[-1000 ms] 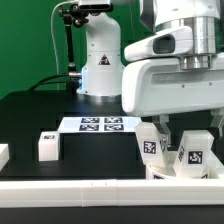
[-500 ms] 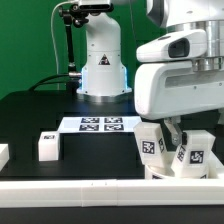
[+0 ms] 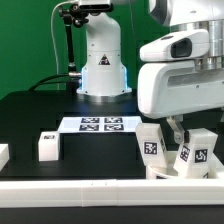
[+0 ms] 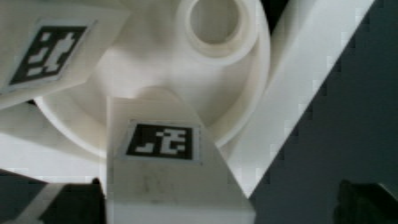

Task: Assemble stool

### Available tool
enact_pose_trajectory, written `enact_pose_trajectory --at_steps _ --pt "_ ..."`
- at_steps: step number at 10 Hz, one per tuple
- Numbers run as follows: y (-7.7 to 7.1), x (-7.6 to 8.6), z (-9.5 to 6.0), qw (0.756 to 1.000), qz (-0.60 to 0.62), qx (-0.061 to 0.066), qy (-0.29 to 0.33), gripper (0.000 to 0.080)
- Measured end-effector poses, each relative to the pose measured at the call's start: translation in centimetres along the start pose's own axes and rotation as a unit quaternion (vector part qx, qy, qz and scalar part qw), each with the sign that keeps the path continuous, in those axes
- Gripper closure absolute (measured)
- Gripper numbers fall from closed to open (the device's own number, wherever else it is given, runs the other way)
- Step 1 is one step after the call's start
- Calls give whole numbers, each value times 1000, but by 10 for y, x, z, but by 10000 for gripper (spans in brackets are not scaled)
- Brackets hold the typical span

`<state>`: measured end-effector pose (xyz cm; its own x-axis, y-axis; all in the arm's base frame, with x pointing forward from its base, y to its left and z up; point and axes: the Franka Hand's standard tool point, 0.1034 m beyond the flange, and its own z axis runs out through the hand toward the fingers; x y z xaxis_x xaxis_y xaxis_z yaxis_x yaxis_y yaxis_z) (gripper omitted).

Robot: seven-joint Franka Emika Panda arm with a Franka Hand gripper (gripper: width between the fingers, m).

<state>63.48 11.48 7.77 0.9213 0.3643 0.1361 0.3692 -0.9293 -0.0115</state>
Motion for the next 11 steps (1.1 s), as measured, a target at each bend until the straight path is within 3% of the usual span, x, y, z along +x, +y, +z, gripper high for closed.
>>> enact_pose_trajectory --at_steps 1,3,7,11 --pt "6 1 -2 999 -39 -3 3 151" --pt "3 2 -1 998 -68 -9 2 151" --pt "10 2 -2 985 -173 -21 2 151" --pt "18 4 -4 928 -370 -44 -22 151"
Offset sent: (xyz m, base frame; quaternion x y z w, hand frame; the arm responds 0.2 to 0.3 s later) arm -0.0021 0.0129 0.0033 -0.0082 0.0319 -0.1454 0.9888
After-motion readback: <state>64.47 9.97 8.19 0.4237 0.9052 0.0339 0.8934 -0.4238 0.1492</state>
